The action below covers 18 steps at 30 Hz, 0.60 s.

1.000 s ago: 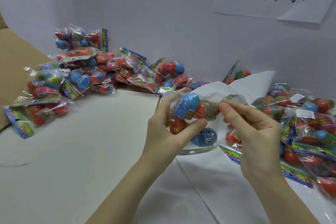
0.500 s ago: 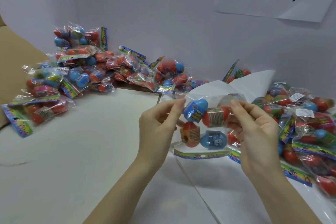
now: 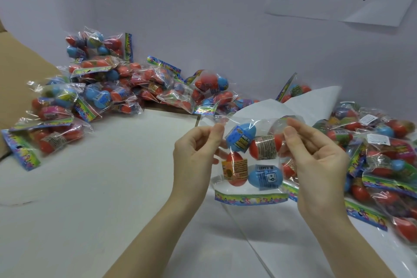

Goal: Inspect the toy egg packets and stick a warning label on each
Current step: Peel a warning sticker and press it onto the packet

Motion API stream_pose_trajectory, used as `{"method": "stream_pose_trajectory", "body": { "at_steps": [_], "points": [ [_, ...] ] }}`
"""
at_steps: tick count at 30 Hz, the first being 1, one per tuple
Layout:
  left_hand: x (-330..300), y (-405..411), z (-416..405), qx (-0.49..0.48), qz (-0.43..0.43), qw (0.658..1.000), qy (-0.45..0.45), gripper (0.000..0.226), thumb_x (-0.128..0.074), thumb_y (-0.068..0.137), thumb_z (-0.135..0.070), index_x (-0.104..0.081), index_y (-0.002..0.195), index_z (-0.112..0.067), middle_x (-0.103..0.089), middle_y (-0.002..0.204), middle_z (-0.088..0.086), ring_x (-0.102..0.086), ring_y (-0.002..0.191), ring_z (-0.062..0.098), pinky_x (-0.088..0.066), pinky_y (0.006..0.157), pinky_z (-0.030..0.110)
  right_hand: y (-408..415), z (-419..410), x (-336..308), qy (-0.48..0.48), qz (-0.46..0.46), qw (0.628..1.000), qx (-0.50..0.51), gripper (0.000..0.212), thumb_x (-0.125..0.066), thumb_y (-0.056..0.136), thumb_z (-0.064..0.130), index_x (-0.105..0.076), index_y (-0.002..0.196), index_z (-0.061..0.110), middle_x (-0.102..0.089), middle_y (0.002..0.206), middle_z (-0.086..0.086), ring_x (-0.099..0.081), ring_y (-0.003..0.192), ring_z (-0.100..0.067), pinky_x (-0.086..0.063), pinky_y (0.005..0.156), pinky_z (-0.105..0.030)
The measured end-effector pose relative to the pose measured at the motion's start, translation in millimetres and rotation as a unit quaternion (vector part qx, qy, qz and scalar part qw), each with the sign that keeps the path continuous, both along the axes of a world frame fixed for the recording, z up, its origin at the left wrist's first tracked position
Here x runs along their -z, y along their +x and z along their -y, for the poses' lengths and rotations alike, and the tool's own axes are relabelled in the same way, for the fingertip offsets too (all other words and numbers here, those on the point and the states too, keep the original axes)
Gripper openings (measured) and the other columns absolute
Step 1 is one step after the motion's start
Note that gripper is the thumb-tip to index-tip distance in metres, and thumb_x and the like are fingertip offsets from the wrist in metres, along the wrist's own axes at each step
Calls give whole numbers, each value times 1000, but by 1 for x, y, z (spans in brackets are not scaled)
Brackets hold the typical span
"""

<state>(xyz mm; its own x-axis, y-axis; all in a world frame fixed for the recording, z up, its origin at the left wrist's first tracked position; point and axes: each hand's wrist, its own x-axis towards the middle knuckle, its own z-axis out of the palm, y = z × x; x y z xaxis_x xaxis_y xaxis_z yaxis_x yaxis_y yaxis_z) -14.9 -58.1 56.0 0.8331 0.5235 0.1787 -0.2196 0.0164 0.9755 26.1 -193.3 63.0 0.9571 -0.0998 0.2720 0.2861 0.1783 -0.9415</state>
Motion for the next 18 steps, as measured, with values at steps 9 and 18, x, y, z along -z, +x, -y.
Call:
{"method": "stream_pose_trajectory", "body": {
  "at_steps": [9,18],
  "points": [
    [-7,-4,-4,147,34,985,-85,15,-62,62,-33,-72,61,-21,-65,55,-6,-60,51,5,-45,47,14,8,5,-3,110,-153,977,-97,13,-54,87,7,-65,82,12,-68,62,5,-62,57,-3,-53,63,-17],
    [-4,-4,0,53,54,996,36,15,-67,57,-43,-72,65,-31,-70,65,-11,-64,60,4,-47,55,13,5,1,-3,136,-95,985,-41,16,-50,91,12,-61,79,15,-62,56,12,-57,53,2,-50,52,-13]
  ]
}}
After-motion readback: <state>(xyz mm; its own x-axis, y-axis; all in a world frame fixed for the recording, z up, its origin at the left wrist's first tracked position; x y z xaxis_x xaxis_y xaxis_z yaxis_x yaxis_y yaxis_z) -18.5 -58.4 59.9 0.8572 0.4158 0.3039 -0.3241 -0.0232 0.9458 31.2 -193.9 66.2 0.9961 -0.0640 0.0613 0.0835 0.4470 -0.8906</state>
